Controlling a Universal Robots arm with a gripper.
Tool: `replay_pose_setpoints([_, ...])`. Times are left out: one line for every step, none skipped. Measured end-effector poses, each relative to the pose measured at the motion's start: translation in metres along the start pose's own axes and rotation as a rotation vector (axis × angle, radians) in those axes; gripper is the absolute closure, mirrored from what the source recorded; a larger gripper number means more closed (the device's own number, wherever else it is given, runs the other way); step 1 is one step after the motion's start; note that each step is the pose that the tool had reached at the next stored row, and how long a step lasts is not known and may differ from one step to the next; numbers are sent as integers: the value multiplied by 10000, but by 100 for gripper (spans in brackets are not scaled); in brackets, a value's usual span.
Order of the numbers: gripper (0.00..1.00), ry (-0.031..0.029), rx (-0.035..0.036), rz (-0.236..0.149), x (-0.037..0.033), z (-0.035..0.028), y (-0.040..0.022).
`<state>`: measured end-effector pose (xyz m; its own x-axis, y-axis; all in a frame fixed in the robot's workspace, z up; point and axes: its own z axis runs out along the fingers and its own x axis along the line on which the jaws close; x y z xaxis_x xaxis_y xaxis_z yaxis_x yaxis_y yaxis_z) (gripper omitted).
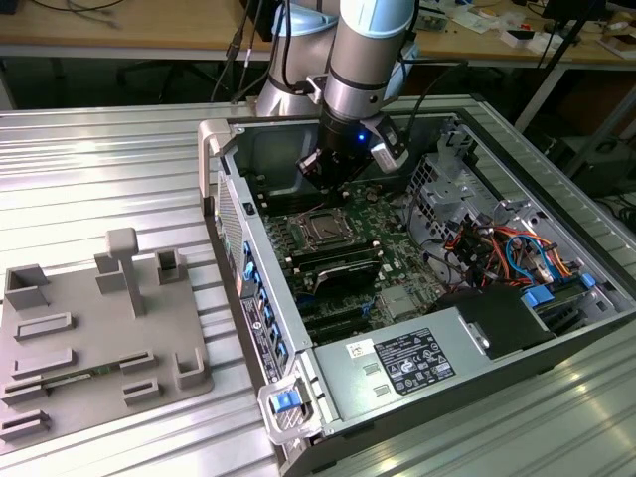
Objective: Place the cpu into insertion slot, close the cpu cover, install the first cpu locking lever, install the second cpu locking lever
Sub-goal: 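Install the first cpu locking lever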
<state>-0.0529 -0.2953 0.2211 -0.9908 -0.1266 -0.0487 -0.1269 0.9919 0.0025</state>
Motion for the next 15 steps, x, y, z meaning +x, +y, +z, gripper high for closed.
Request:
replay_pose_setpoints([89,-1,0,-1,0,0,0])
replay_pose_setpoints([89,-1,0,0,0,0,0])
replay_pose_setpoints([89,0,0,5,0,1,0])
replay_pose_setpoints([89,-1,2,74,-1,3,0])
replay_pose_setpoints([89,-2,8,194,-2,4,0])
replay_pose_setpoints([89,-2,14,317,-3,5,0])
replay_pose_setpoints([89,-1,20,411,-3,6,0])
replay_pose_setpoints([89,-1,21,428,-3,6,-1])
replay_pose_setpoints([89,-2,21,428,-3,6,0])
replay_pose_setpoints([89,-2,21,433,-3,7,0])
replay_pose_setpoints([89,-2,21,439,-3,7,0])
replay_pose_setpoints([89,-2,21,440,-3,7,0])
replay_pose_setpoints([89,-2,22,440,-3,7,0])
replay_pose_setpoints([89,-2,21,440,-3,7,0])
replay_pose_setpoints([89,-2,21,440,-3,7,0])
